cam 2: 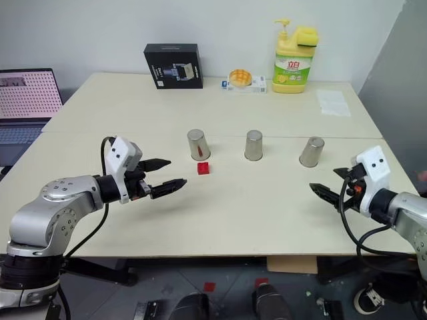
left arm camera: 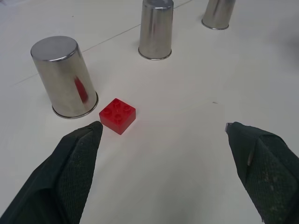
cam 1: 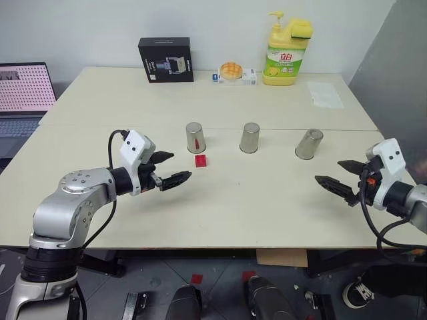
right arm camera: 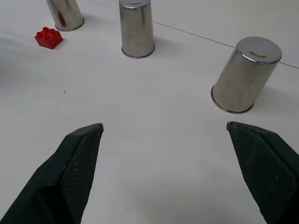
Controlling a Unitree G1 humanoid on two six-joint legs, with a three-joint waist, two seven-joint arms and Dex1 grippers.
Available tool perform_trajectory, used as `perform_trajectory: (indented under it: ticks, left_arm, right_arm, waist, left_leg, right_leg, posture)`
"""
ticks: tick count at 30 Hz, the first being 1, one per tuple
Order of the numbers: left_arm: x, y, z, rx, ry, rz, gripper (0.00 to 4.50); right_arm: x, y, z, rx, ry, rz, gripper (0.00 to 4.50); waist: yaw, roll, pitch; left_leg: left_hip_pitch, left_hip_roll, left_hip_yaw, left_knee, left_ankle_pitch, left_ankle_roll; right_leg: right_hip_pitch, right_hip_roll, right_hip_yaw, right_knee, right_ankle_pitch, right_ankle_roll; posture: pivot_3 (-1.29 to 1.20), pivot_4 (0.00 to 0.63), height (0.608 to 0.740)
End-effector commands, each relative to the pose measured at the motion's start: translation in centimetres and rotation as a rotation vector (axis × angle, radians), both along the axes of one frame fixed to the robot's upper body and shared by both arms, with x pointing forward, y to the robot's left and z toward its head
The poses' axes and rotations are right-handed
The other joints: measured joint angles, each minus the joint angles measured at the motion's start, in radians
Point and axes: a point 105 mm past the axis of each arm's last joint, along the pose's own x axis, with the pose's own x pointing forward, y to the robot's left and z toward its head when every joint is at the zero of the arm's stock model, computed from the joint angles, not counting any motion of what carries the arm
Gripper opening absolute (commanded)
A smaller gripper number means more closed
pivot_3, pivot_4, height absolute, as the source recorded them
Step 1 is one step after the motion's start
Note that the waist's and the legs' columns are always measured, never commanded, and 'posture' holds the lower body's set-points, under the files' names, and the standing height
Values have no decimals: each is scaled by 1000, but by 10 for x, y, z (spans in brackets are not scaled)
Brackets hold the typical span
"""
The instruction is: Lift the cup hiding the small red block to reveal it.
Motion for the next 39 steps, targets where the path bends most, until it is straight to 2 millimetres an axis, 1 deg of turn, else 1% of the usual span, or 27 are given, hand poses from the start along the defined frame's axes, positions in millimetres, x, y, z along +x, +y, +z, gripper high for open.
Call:
perform_trajectory:
  ticks: [1, 19, 27, 35, 39]
  left_arm:
    - [-1, 3, 6, 31, -38, -8, 4476]
    - [0, 8, 8, 37, -45, 9, 4476]
    - [-1, 11, 5, 57, -45, 11, 4476]
    - [-1, 11, 4, 60, -42, 7, 4476]
    - [-2, 8, 4, 59, -47, -1, 4476]
  right_arm:
    - [-2, 2, 13, -17, -57, 19, 4500]
    - [-2, 2, 11, -21, -51, 21, 4500]
    - [-1, 3, 8, -22, -51, 18, 4500]
    - [-2, 3, 8, -30, -52, 16, 4500]
    - [-2, 2, 9, -31, -53, 17, 4500]
  waist:
    - [0, 0, 0]
    - [0, 0, 0]
    - [0, 0, 0]
    - [1, 0, 0]
    - [1, 0, 0]
  left_leg:
    - [0, 0, 0, 0, 0, 0]
    - [0, 0, 0, 0, 0, 0]
    - [0, 0, 0, 0, 0, 0]
    - [0, 0, 0, 0, 0, 0]
    - [0, 0, 0, 0, 0, 0]
  right_leg:
    - [0, 0, 0, 0, 0, 0]
    - [0, 0, 0, 0, 0, 0]
    - [0, 0, 0, 0, 0, 0]
    - [0, 0, 0, 1, 0, 0]
    - [0, 0, 0, 1, 0, 0]
  posture:
    - [0, 150, 740]
    - [0, 150, 740]
    - [0, 150, 740]
    - [0, 150, 740]
    - [0, 150, 740]
